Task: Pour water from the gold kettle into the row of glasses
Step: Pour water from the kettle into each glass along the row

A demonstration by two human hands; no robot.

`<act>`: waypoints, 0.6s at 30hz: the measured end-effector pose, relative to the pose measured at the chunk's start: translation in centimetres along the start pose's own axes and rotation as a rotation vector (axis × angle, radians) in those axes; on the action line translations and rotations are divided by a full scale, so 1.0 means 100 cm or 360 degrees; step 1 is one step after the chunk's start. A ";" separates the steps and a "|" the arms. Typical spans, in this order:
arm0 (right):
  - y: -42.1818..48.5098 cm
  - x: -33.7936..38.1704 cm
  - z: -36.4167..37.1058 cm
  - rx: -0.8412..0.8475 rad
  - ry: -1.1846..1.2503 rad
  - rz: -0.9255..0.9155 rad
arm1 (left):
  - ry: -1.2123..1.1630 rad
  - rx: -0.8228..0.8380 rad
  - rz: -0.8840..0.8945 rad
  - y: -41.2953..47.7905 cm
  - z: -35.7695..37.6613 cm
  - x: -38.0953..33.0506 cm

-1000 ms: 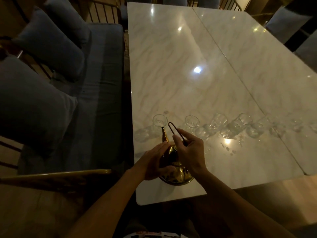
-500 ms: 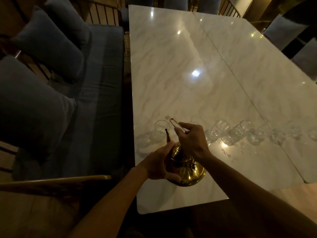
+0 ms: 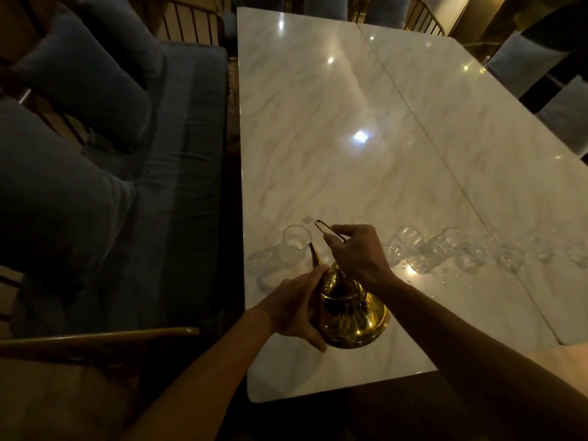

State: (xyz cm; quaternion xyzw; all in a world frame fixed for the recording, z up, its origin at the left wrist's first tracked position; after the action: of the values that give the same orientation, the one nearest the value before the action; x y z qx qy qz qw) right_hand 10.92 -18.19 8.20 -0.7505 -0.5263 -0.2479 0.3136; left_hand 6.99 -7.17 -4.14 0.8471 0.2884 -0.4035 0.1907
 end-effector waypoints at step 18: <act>0.003 0.002 -0.005 0.0072 0.0008 0.0031 | 0.0099 -0.0004 -0.0099 0.004 0.003 0.004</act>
State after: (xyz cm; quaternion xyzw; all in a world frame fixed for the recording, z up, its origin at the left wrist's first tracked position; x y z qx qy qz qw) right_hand 11.27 -18.56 8.60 -0.7476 -0.5236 -0.2348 0.3343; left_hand 7.26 -7.50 -4.56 0.8496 0.3210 -0.3824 0.1700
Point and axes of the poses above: each hand's wrist, its own y-axis towards the middle knuckle, its own z-axis out of the palm, x = y × z, the point moved 5 cm from there along y, towards the middle knuckle, and after that the axes turned 6 degrees about z, right-handed, at the moved point
